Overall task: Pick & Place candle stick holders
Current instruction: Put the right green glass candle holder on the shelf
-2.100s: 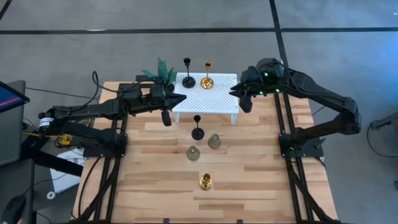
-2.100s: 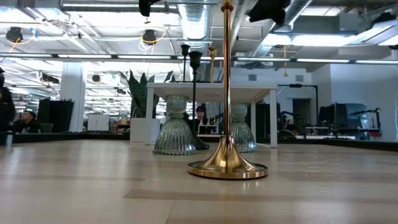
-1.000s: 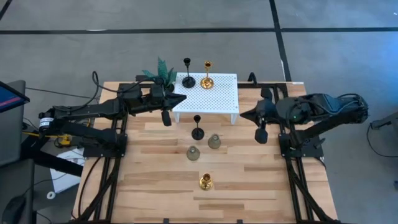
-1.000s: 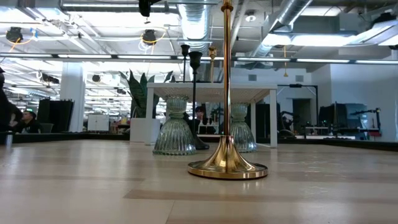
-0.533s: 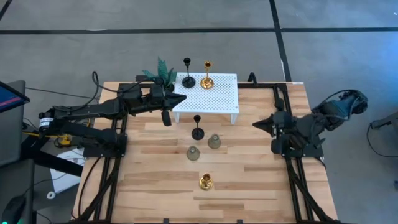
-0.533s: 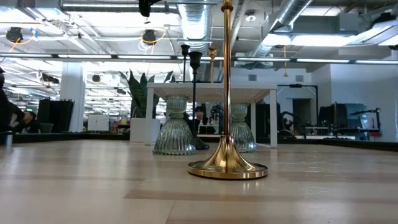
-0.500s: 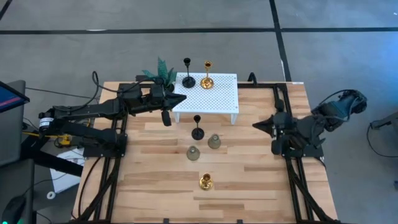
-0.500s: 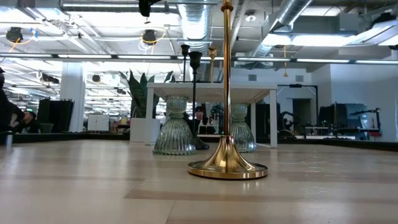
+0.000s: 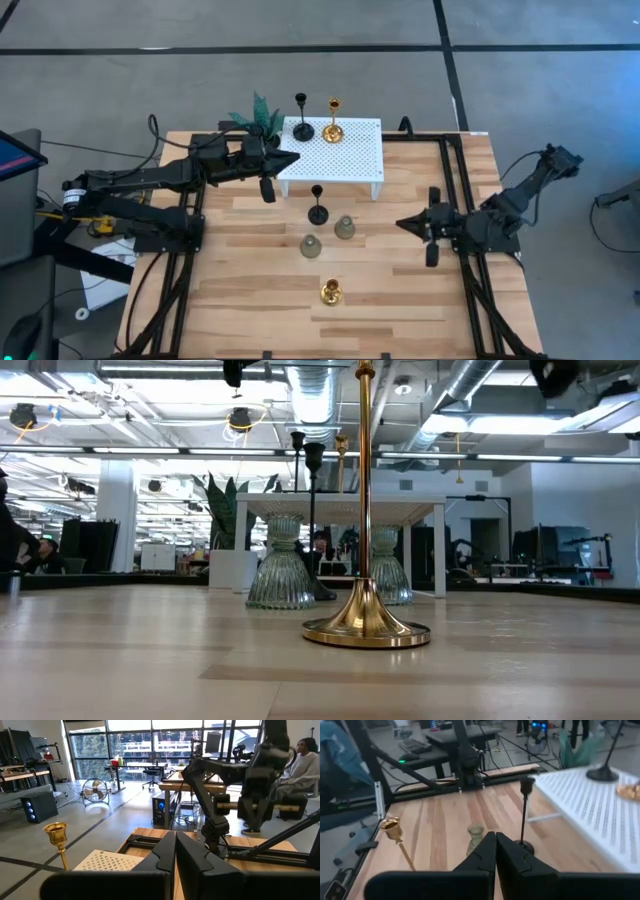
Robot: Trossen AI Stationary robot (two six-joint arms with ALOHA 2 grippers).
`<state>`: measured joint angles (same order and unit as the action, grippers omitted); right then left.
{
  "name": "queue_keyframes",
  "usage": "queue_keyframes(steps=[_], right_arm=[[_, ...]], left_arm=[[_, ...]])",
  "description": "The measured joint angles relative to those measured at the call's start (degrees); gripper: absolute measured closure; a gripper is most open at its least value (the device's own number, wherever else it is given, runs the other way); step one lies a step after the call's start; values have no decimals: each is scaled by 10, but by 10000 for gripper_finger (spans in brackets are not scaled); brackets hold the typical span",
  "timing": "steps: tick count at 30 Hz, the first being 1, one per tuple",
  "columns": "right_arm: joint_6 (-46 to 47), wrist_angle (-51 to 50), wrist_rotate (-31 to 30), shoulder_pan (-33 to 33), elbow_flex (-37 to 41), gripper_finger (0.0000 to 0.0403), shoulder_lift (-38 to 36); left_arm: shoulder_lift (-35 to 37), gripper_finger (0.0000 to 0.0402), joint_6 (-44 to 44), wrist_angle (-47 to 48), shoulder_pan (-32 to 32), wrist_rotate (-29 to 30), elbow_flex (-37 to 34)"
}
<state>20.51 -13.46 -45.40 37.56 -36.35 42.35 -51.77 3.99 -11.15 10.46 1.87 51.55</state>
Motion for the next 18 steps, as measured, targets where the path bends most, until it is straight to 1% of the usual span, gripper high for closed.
queue_keyframes(steps=[8,11,14,18], right_arm=[[62,175,-42,0,135,403,11],[87,235,-49,-1,179,403,23],[123,274,-52,-1,214,403,44],[159,285,-50,-1,241,403,84]], left_arm=[[0,389,0,13,0,0,0],[-1,389,0,28,0,0,0],[-1,389,0,37,0,0,0],[-1,389,0,37,0,0,0]])
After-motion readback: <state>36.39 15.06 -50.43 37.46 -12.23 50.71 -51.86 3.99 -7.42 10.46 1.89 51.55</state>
